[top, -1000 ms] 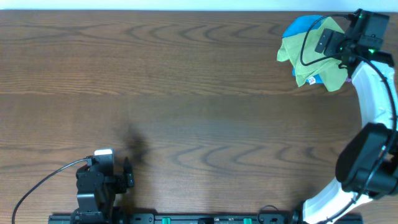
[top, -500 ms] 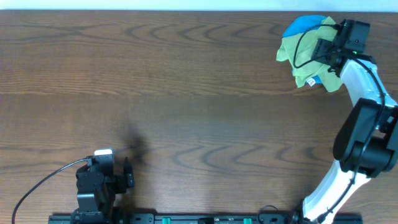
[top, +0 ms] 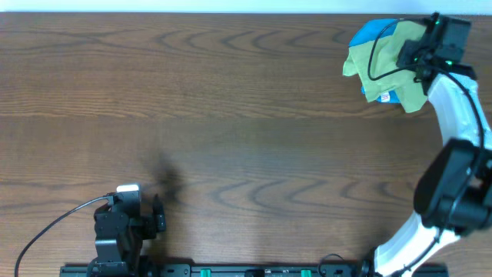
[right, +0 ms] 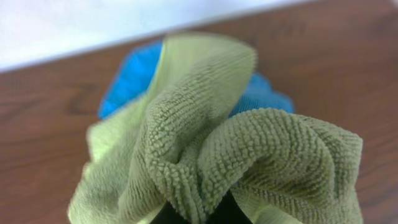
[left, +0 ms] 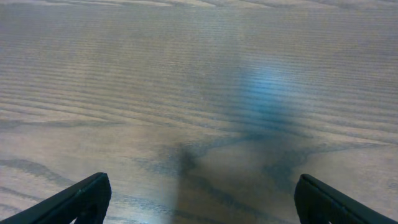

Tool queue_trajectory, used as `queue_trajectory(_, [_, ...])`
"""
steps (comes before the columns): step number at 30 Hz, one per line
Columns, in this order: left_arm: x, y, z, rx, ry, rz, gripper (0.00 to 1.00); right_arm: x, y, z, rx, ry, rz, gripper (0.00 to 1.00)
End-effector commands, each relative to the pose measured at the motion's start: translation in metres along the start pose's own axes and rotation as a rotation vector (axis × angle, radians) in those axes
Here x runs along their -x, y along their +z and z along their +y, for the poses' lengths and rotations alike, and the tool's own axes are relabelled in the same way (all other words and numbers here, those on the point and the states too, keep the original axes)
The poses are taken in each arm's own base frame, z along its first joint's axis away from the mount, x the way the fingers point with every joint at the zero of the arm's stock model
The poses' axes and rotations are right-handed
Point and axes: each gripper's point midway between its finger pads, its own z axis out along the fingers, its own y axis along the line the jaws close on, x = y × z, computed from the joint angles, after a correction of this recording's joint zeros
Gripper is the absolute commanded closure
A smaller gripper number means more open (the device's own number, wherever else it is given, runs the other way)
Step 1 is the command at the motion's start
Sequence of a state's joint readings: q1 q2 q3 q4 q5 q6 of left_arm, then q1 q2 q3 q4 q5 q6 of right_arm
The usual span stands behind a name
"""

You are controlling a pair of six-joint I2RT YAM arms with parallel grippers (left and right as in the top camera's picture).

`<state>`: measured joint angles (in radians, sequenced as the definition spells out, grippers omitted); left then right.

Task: Fold the cloth
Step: 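Grasp the green cloth with the right gripper and lift it, then pull the green cloth left and lay it on the table center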

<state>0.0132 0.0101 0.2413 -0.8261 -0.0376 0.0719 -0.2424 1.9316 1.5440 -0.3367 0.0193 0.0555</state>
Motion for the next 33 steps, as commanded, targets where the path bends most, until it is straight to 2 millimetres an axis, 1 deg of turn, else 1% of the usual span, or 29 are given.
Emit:
queue_trajectory(1, [-0.019,0.002,0.004,0.022,0.002,0.07,0.05,0.038,-0.053,0.019,0.025,-0.103,-0.099,0.99])
queue_trajectory(4, [-0.019,0.002,0.004,0.022,0.002,0.07,0.04,0.035,-0.082,0.029,0.042,-0.152,-0.075,0.99])
queue_trajectory(5, [-0.019,0.002,0.004,0.022,0.002,0.07,0.04,0.033,-0.088,0.032,0.046,-0.157,-0.064,0.99])
queue_trajectory(8, [-0.019,0.002,0.004,0.022,0.002,0.07,0.05,0.019,-0.113,0.044,0.076,-0.181,-0.007,0.99])
queue_trajectory(12, [-0.019,0.002,0.004,0.022,0.002,0.07,0.05,-0.006,-0.143,0.075,0.2,-0.229,0.074,0.99])
queue_trajectory(16, [-0.019,0.002,0.004,0.022,0.002,0.07,0.05,-0.034,-0.174,0.119,0.371,-0.306,0.151,0.99])
queue_trajectory(20, [-0.019,0.002,0.004,0.022,0.002,0.07,0.05,-0.068,-0.205,0.17,0.541,-0.386,0.238,0.99])
queue_trajectory(22, [-0.019,0.002,0.004,0.022,0.002,0.07,0.05,-0.088,-0.222,0.198,0.633,-0.434,0.285,0.99])
queue_trajectory(25, [-0.019,0.002,0.004,0.022,0.002,0.07,0.05,-0.114,-0.247,0.236,0.746,-0.511,0.326,0.99])
queue_trajectory(28, [-0.019,0.002,0.004,0.022,0.002,0.07,0.05,-0.146,-0.277,0.274,0.841,-0.624,0.36,0.99])
queue_trajectory(33, [-0.019,0.002,0.004,0.022,0.002,0.07,0.04,-0.193,-0.328,0.318,0.97,-0.77,0.393,0.99])
